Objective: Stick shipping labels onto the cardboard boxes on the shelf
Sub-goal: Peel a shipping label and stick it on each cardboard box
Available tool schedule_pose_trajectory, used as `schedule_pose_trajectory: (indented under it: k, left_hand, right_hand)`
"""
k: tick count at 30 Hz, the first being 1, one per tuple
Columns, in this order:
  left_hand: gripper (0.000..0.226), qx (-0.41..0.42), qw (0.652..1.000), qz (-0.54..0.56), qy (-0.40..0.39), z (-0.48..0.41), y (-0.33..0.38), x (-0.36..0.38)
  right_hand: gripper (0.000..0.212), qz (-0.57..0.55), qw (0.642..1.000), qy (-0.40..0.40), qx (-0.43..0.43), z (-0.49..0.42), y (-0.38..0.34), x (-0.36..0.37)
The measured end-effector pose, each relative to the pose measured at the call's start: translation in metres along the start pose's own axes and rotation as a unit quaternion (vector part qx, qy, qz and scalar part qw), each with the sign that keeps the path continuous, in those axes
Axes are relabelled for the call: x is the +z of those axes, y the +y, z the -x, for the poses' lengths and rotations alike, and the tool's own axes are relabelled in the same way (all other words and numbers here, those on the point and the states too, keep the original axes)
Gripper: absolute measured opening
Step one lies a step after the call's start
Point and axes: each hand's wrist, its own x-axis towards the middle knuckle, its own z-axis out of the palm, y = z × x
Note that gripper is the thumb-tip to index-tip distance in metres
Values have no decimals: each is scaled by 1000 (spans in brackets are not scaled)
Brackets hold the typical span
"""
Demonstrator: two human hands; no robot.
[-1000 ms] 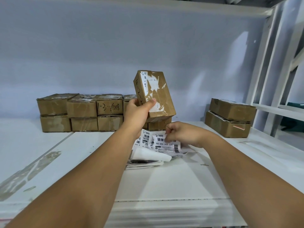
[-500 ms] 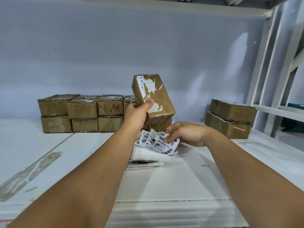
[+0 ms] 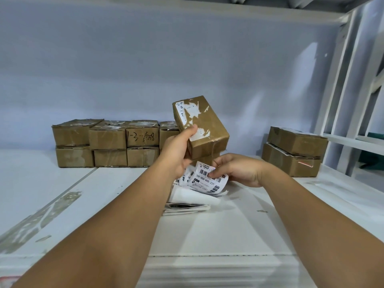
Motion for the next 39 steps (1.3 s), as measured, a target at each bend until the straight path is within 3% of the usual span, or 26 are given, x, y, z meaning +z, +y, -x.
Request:
schedule_pose_trajectory:
  k: [5,13,16,23,39]
  left_hand:
    - [17,-20,998,35,-43,6,9,1]
    - [24,-121,985,-120,9,7,20,-6]
    - [19,-144,978,-151,-10,8,21,-8]
    - [25,-167,966,-195,-1,8,19,-12]
    - [22,-159,973,-167,-23,5,22,-15]
  right_hand:
    - [35,20,1000,15,17,0,2,4]
    - [17,1,999,-11,37,1,4,11]
    - [30,1,1000,15,24,-1,5,11]
    - [27,1,1000,13,5,4,6,11]
    - [27,-13,1000,14,17,5,3,12]
